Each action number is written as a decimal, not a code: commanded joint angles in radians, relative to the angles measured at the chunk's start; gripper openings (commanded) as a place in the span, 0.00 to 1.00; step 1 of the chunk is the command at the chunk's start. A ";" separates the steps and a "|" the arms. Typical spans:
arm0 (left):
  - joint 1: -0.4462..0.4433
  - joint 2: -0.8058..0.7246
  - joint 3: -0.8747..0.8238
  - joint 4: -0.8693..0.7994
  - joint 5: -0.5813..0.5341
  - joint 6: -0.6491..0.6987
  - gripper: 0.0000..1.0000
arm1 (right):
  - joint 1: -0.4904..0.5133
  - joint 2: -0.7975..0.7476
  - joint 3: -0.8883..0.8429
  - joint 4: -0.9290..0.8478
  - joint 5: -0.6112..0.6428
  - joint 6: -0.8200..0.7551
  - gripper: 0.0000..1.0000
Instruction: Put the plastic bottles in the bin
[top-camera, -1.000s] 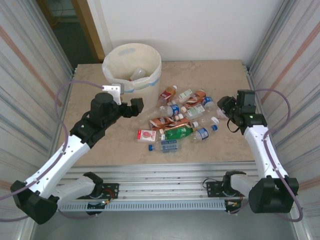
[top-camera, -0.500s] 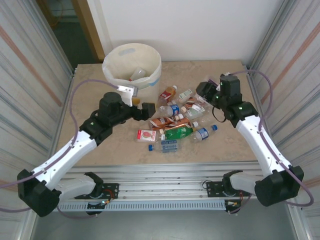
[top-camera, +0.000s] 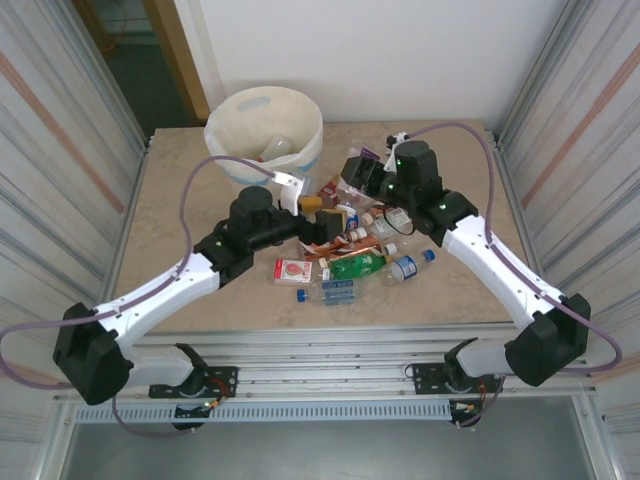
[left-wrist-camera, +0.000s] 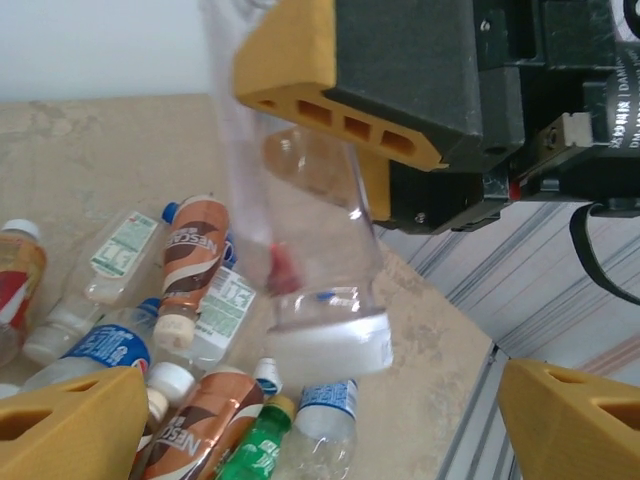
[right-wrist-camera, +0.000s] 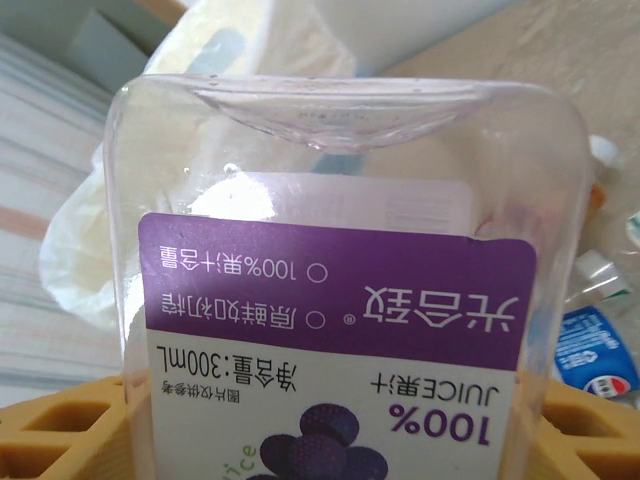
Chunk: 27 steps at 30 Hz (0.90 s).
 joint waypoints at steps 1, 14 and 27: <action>-0.022 0.023 0.024 0.118 0.018 -0.029 0.89 | 0.028 0.010 0.045 0.062 -0.009 0.017 0.62; -0.026 0.058 -0.019 0.277 -0.068 -0.098 0.67 | 0.103 0.011 0.031 0.109 -0.033 0.068 0.62; -0.025 -0.004 -0.061 0.237 -0.166 -0.074 0.20 | 0.123 -0.001 0.022 0.114 -0.010 0.071 0.79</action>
